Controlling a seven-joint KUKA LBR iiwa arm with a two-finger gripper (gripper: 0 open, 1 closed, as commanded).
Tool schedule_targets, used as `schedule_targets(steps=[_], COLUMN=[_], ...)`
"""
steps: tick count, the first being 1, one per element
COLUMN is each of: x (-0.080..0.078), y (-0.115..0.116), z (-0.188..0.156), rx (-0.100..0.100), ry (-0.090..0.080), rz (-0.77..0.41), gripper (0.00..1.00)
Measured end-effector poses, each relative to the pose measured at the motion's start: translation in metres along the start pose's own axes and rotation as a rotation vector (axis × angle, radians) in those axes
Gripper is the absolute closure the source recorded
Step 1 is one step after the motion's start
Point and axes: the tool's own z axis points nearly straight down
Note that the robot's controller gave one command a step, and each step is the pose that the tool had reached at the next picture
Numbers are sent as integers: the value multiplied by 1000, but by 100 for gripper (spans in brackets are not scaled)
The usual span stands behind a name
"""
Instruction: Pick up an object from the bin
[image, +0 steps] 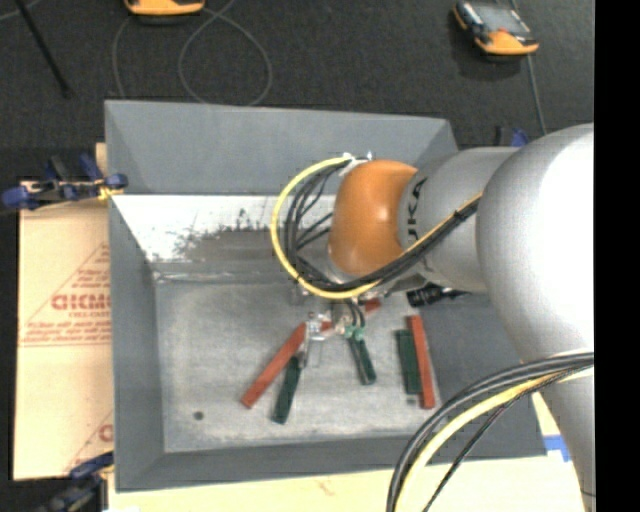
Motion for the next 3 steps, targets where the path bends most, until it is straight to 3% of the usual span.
schedule_targets(steps=[1,2,3], x=[-2,0,-36], y=[0,0,-52], z=[-3,0,0], rx=[-2,0,2], ry=[-11,-3,-6], rz=[-1,-2,5], gripper=[100,0,0])
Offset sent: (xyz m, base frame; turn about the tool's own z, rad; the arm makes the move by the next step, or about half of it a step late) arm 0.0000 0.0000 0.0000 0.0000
